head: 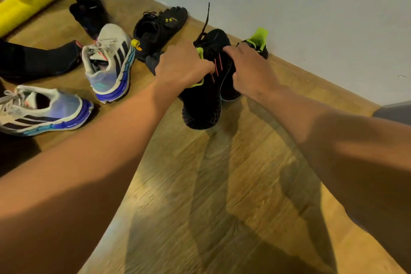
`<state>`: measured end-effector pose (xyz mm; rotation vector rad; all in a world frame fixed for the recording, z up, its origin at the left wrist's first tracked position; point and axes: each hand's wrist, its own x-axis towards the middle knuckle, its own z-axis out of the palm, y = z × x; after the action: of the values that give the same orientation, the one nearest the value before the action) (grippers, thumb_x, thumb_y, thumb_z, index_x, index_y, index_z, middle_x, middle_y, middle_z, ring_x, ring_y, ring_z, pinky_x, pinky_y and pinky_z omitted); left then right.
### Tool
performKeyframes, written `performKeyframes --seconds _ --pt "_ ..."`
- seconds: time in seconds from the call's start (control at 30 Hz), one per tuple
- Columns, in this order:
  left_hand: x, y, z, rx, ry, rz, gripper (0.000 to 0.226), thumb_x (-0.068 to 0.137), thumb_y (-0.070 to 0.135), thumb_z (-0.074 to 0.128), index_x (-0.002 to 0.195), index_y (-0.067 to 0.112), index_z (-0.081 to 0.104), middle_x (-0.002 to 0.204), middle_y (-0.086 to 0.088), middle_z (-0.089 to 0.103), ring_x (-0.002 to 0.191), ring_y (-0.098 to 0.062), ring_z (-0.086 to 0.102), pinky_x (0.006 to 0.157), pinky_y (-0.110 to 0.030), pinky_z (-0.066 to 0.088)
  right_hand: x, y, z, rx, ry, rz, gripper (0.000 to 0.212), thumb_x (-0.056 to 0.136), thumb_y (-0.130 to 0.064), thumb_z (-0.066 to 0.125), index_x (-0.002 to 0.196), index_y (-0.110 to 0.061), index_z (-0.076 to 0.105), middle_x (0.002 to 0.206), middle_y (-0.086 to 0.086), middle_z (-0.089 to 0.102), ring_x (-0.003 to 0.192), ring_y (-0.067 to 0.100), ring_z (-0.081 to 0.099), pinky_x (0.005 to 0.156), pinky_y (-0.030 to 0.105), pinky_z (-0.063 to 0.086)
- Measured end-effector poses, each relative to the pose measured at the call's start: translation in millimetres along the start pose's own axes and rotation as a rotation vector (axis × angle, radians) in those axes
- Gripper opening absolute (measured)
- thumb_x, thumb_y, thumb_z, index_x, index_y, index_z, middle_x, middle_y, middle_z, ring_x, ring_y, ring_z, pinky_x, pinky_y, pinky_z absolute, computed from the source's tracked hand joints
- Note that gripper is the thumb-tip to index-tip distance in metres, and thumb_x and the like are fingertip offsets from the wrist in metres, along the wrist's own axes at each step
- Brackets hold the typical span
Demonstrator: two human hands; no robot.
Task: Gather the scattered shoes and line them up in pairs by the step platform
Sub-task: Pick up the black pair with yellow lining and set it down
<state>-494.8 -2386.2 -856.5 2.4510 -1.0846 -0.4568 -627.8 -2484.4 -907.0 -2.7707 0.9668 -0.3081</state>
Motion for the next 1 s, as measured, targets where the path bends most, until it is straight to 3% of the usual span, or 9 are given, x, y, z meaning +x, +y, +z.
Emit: performKeyframes --seconds 0.13,0.27,0.37,0.43,0.5,0.6,0.73,0.87,1.0 --pt "10 9 3 0.079 0.016 0.069 0.036 0.071 0.037 0.071 0.075 0.016 0.041 0.069 0.005 0.042 0.059 -0.018 0.042 0.051 -0.027 0.031 28 16 14 -0.252 -0.131 0.014 0.101 0.074 -0.011 0.071 0.153 -0.014 0.009 0.137 0.017 0.044 0.125 0.038 0.042 0.091 0.053 0.042" --pt "17 15 4 0.166 0.03 0.145 0.035 0.074 0.034 0.069 0.087 0.016 0.042 0.068 0.004 0.04 0.056 -0.017 0.038 0.047 -0.025 0.026 49 30 24 -0.37 -0.209 0.075 0.116 0.075 -0.018 0.073 0.15 -0.008 -0.015 0.146 0.015 0.04 0.144 0.032 0.018 0.107 0.06 0.024" --pt "20 11 -2 0.216 -0.002 0.159 0.032 0.074 0.032 0.068 0.082 0.015 0.042 0.069 0.001 0.042 0.058 -0.02 0.042 0.052 -0.029 0.033 67 34 21 -0.5 -0.395 0.096 0.109 0.075 -0.026 0.073 0.153 -0.012 -0.003 0.156 0.01 0.022 0.147 0.033 0.0 0.11 0.066 0.006" --pt "22 10 -4 0.233 -0.016 0.165 0.031 0.074 0.029 0.066 0.072 0.016 0.037 0.071 -0.001 0.042 0.064 -0.026 0.046 0.058 -0.035 0.036 76 35 16 -0.684 -0.544 0.046 0.106 0.07 -0.029 0.076 0.153 -0.02 0.011 0.16 0.005 0.009 0.146 0.034 -0.008 0.109 0.068 0.001" --pt "22 11 -6 0.231 -0.008 0.178 0.028 0.075 0.026 0.064 0.072 0.015 0.038 0.072 -0.003 0.043 0.067 -0.027 0.047 0.059 -0.036 0.036 78 37 16 -0.837 -0.58 -0.044 0.098 0.072 -0.033 0.075 0.152 -0.028 0.019 0.161 0.004 0.001 0.146 0.036 -0.011 0.108 0.069 -0.001" --pt "21 14 -4 0.229 0.006 0.18 0.029 0.078 0.027 0.064 0.09 0.013 0.041 0.075 -0.003 0.042 0.076 -0.03 0.048 0.063 -0.037 0.039 73 37 27 -0.942 -0.508 -0.186 0.066 0.087 -0.039 0.061 0.147 -0.03 0.035 0.159 0.004 0.018 0.146 0.036 -0.001 0.11 0.068 0.002" --pt "18 10 3 0.226 0.02 0.16 0.031 0.079 0.028 0.063 0.097 0.019 0.04 0.084 -0.004 0.043 0.079 -0.03 0.045 0.066 -0.038 0.037 67 34 36 -0.959 -0.386 -0.261 0.032 0.095 -0.031 0.051 0.126 -0.026 0.058 0.129 -0.003 0.055 0.13 0.03 0.032 0.104 0.054 0.029" --pt "16 3 7 0.196 0.048 0.132 0.032 0.079 0.029 0.063 0.103 0.018 0.045 0.075 0.0 0.039 0.079 -0.028 0.044 0.066 -0.038 0.037 60 39 29 -0.784 -0.382 -0.078 0.029 0.09 -0.028 0.056 0.119 -0.025 0.058 0.117 -0.002 0.057 0.118 0.029 0.042 0.09 0.05 0.035" --pt "10 2 9 0.169 0.064 0.131 0.037 0.078 0.031 0.063 0.106 0.015 0.046 0.087 -0.005 0.045 0.078 -0.03 0.044 0.066 -0.039 0.038 38 54 13 -0.618 -0.535 0.23 0.043 0.071 -0.042 0.075 0.102 -0.019 0.056 0.076 0.001 0.045 0.086 0.025 0.046 0.066 0.037 0.039"
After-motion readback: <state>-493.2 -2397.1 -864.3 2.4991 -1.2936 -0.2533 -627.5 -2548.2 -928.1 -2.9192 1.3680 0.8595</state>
